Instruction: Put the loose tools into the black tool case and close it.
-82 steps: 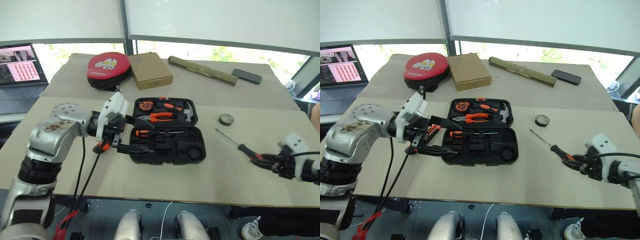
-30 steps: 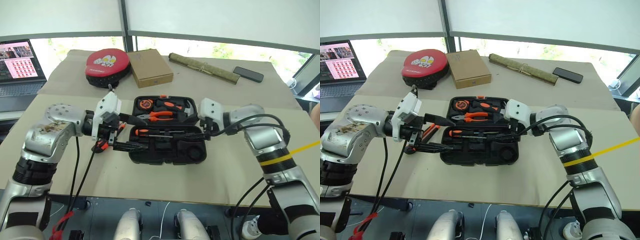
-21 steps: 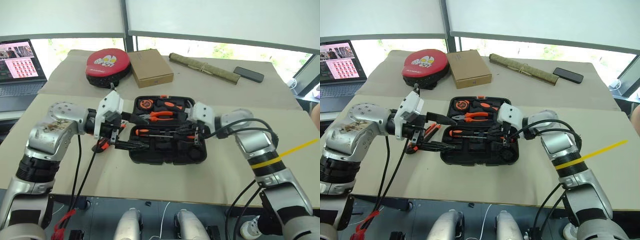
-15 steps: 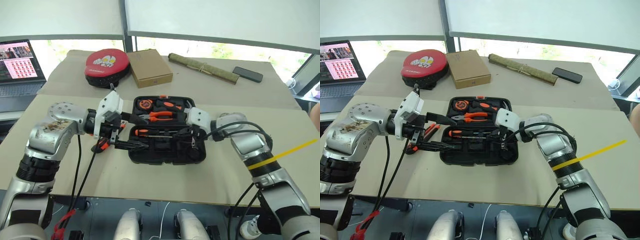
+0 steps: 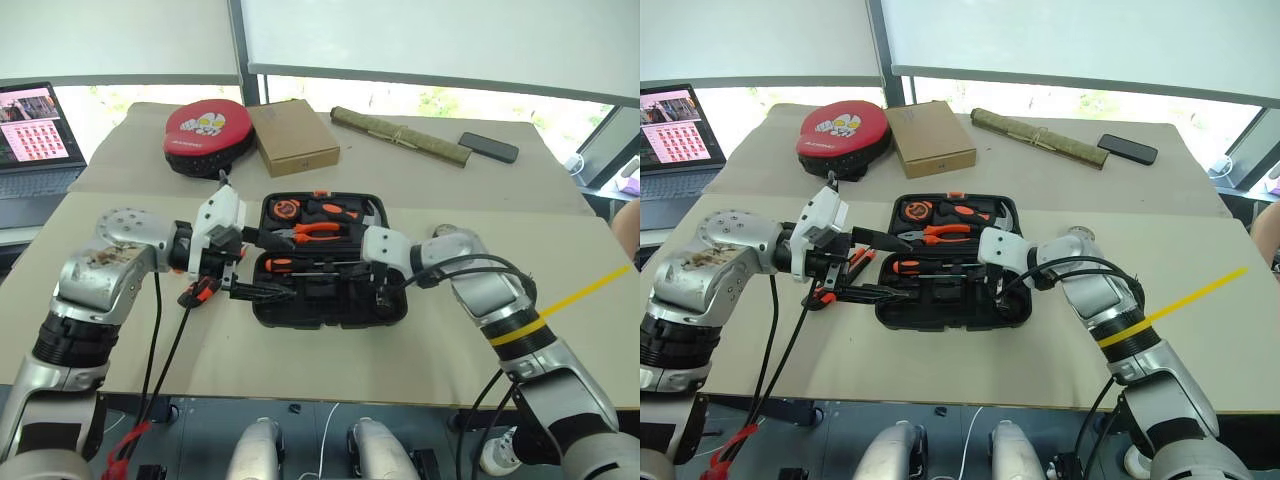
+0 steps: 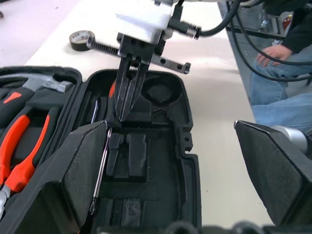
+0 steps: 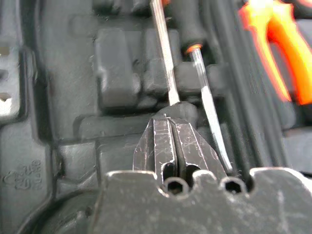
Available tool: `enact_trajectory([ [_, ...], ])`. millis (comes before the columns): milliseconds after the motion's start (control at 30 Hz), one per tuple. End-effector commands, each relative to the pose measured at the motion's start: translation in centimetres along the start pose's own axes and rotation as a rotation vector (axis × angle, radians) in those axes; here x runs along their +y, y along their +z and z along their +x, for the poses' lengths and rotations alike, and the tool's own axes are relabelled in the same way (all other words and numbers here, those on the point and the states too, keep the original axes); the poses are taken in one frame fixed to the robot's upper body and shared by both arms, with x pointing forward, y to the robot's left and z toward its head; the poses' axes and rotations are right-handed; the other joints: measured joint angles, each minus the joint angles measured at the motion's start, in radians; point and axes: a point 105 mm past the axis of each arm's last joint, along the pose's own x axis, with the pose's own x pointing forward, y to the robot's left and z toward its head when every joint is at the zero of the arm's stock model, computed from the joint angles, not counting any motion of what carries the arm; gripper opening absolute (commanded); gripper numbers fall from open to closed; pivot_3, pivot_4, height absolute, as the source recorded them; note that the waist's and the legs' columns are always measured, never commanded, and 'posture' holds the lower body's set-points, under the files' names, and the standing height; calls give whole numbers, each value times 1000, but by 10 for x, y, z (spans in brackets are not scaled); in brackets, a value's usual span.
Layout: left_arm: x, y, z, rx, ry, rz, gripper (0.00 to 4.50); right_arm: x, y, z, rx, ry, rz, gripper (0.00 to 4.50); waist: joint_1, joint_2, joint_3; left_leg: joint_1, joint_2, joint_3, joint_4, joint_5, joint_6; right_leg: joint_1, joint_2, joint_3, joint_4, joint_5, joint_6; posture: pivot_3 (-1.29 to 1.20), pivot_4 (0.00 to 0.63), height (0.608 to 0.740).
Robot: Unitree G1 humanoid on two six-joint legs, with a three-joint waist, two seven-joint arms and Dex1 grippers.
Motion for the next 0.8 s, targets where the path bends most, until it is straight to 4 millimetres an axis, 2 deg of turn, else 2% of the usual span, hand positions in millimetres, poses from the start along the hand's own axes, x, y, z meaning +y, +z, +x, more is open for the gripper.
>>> enact_trajectory([
  [33, 2, -5, -27, 6, 180, -41, 4500, 0, 44, -45, -208, -39, 99, 595, 3, 0, 0, 0, 0, 0, 0, 0, 0, 0, 0, 0, 0, 0, 0, 0, 150, 740],
  [67, 0, -15, -39, 27, 241, -79, 4500, 9, 52, -58, -253, -9, 131, 789, 5, 0, 0, 0, 0, -1, 0, 0, 0, 0, -1, 0, 0, 0, 0, 0, 150, 740],
  [167, -9, -34, -73, 57, 389, -168, 4500, 32, 60, -83, -298, 53, 172, 1826, 9, 0, 0, 0, 1, -4, -2, 0, 0, 0, -2, -1, -2, 0, 0, 0, 150, 740],
  [267, -18, -55, -107, 99, 552, -235, 4500, 46, 57, -97, -286, 74, 203, 2994, 9, 0, 0, 0, 1, -5, -2, -1, 0, 1, -3, -2, -2, 0, 0, 0, 150, 740],
  [300, -21, -63, -118, 119, 602, -256, 4500, 49, 57, -100, -285, 78, 216, 3229, 9, 0, 0, 1, 1, -5, -2, 0, 0, 1, -3, -2, -2, 0, 0, 0, 150, 740],
  [400, -31, -85, -147, 176, 751, -326, 4500, 53, 56, -105, -282, 68, 240, 4352, 8, 0, 0, 5, 1, -4, -3, 0, 0, 3, -3, -2, -2, -1, -2, 0, 150, 740],
  [467, -33, -90, -156, 201, 794, -341, 4500, 52, 56, -105, -280, 48, 243, 4477, 10, 0, 0, 6, 1, -3, -3, 0, 0, 3, -3, -2, -2, -1, -3, 0, 150, 740],
  [533, -29, -92, -156, 231, 801, -338, 4500, 50, 56, -104, -283, 26, 244, 4477, 16, 0, 0, 6, 1, -2, -3, 0, 0, 3, -3, -2, -2, -1, -3, 0, 150, 740],
  [800, 33, -81, -145, 366, 811, -385, 4500, 55, 57, -104, -280, -4, 240, 4477, 32, -3, 0, 5, 0, 1, -3, 0, -1, 3, -3, -2, -2, -1, -2, 0, 150, 740],
])
